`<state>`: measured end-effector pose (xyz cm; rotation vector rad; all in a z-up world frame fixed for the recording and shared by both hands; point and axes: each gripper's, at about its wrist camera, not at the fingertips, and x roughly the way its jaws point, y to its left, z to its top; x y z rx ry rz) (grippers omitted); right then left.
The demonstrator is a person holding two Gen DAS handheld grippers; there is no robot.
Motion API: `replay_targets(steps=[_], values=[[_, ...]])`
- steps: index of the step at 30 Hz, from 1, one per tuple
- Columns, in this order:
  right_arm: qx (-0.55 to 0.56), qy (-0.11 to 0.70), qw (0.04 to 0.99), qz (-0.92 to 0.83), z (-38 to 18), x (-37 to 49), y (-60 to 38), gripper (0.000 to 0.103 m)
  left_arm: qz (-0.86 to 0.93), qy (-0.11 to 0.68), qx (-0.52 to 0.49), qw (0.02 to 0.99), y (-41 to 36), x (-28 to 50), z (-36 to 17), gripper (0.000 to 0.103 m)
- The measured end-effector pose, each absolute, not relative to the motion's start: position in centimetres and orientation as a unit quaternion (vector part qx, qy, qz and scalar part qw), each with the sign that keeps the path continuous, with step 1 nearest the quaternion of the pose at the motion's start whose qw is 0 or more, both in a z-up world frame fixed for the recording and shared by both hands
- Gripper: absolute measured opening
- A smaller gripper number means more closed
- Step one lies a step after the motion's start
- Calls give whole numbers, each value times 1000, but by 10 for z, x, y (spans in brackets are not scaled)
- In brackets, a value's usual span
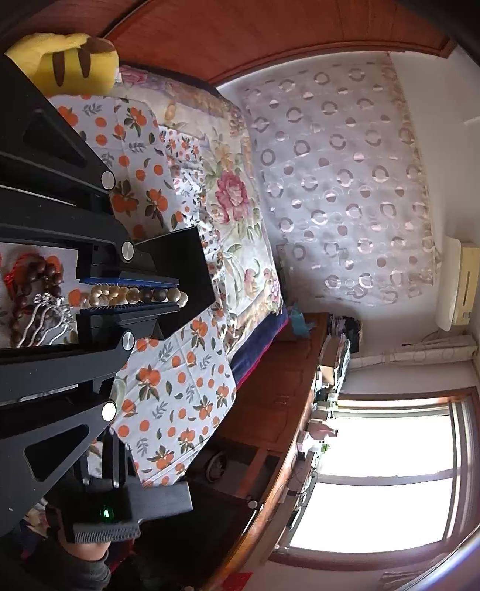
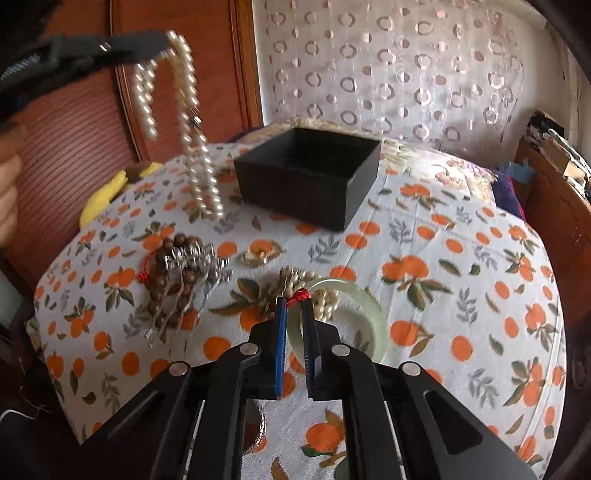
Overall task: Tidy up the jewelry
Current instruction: 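Lift the pearl necklace with the left tool toward the black box while the right tool grasps the jade bangle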
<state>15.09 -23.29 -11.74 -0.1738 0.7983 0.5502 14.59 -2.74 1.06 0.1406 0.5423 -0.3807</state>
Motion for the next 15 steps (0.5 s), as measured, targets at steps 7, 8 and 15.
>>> replay_targets(steps=[7,8,15], values=[[-76,345,892,282,-83,161,-237,10,-188,255,64,946,-26,178,26,7],[-76,340,893,285,-77,164,-236,10,-188,254,65,947,-27,184,29,7],[-78,319,896,298,-49,195,-234,10,-188,261,69,944,-32,225,29,7]])
